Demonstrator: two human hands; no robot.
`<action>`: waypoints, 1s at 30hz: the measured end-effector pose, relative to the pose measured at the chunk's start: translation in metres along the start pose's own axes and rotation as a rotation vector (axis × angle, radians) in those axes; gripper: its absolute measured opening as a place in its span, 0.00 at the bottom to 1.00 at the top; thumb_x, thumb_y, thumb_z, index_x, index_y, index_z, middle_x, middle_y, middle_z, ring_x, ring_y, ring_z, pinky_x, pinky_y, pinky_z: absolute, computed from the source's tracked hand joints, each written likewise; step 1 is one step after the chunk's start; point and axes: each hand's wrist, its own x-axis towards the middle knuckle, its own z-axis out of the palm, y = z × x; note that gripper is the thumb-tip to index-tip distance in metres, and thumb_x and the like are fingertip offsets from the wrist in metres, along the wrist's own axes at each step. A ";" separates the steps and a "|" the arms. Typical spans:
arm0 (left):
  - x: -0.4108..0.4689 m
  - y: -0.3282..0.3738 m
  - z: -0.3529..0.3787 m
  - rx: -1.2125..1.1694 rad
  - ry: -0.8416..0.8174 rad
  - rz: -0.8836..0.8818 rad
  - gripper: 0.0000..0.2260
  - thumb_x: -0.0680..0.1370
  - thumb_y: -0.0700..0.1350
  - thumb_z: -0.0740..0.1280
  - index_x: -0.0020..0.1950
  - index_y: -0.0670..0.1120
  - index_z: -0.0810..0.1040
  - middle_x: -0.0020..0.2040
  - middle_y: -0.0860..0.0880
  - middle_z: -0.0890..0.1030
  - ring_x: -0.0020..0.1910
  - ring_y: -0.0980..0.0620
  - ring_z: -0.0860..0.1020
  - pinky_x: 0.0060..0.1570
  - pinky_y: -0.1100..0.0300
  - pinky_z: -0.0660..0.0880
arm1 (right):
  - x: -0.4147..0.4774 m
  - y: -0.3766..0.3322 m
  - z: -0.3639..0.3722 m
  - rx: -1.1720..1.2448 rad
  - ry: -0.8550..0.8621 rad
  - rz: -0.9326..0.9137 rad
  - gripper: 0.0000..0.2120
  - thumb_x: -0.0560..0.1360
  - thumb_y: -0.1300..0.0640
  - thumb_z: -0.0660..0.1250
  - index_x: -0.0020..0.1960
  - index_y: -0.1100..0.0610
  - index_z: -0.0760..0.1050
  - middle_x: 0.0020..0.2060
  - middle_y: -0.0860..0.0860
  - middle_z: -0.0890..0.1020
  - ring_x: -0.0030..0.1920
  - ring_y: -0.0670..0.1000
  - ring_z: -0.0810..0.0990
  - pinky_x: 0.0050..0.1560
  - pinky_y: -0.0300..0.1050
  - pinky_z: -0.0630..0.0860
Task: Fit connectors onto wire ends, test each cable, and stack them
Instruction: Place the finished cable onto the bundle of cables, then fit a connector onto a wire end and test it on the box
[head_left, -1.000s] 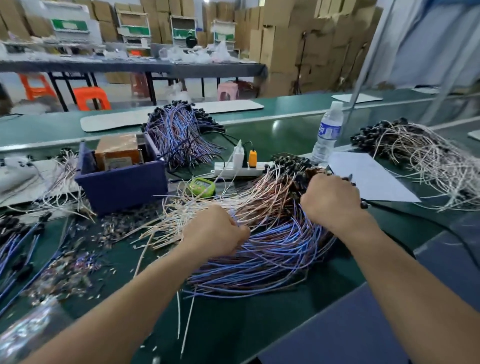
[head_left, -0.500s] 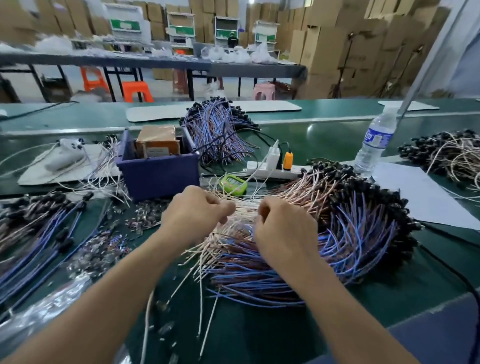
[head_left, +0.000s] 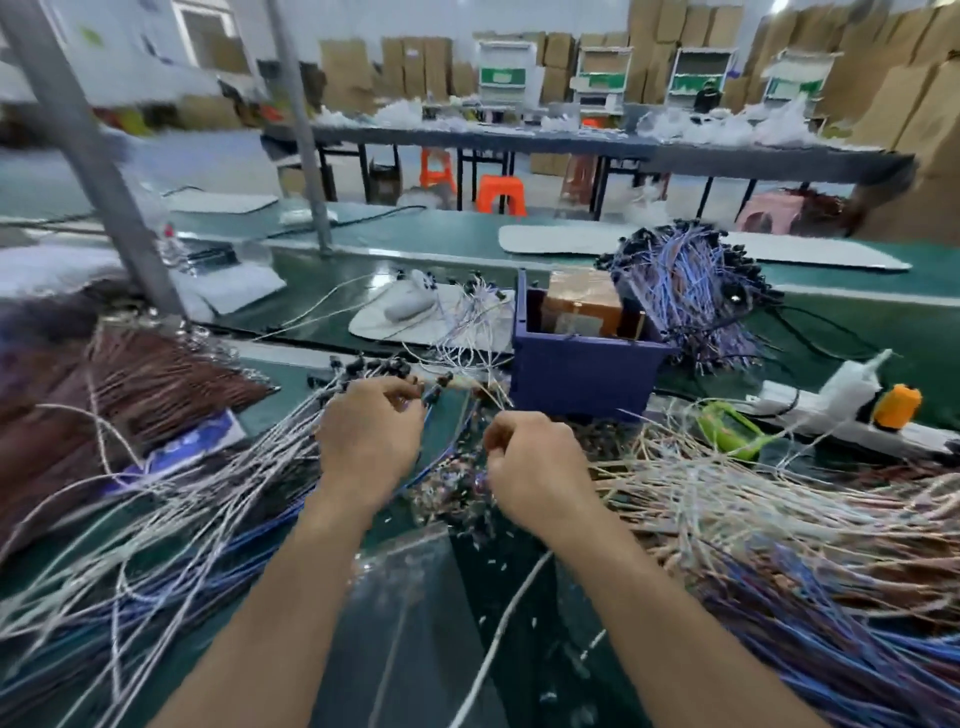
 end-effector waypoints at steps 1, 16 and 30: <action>0.002 -0.011 0.001 0.110 0.061 0.047 0.06 0.76 0.48 0.73 0.50 0.54 0.88 0.44 0.47 0.87 0.45 0.44 0.82 0.49 0.53 0.77 | 0.007 -0.006 0.004 0.011 -0.020 -0.002 0.09 0.73 0.60 0.66 0.48 0.48 0.82 0.45 0.50 0.85 0.47 0.54 0.81 0.49 0.45 0.78; -0.003 -0.025 -0.015 0.233 -0.040 0.127 0.12 0.61 0.56 0.64 0.37 0.59 0.86 0.30 0.60 0.77 0.31 0.60 0.65 0.50 0.55 0.69 | 0.038 -0.022 0.035 0.084 -0.097 -0.009 0.16 0.69 0.64 0.62 0.48 0.47 0.82 0.43 0.43 0.83 0.45 0.46 0.81 0.48 0.41 0.78; -0.025 -0.002 -0.003 0.012 0.295 0.349 0.06 0.72 0.48 0.79 0.48 0.51 0.88 0.36 0.54 0.84 0.35 0.58 0.72 0.36 0.64 0.68 | -0.013 0.022 -0.003 0.641 -0.041 0.009 0.16 0.75 0.64 0.68 0.45 0.44 0.85 0.39 0.46 0.87 0.36 0.49 0.83 0.39 0.47 0.82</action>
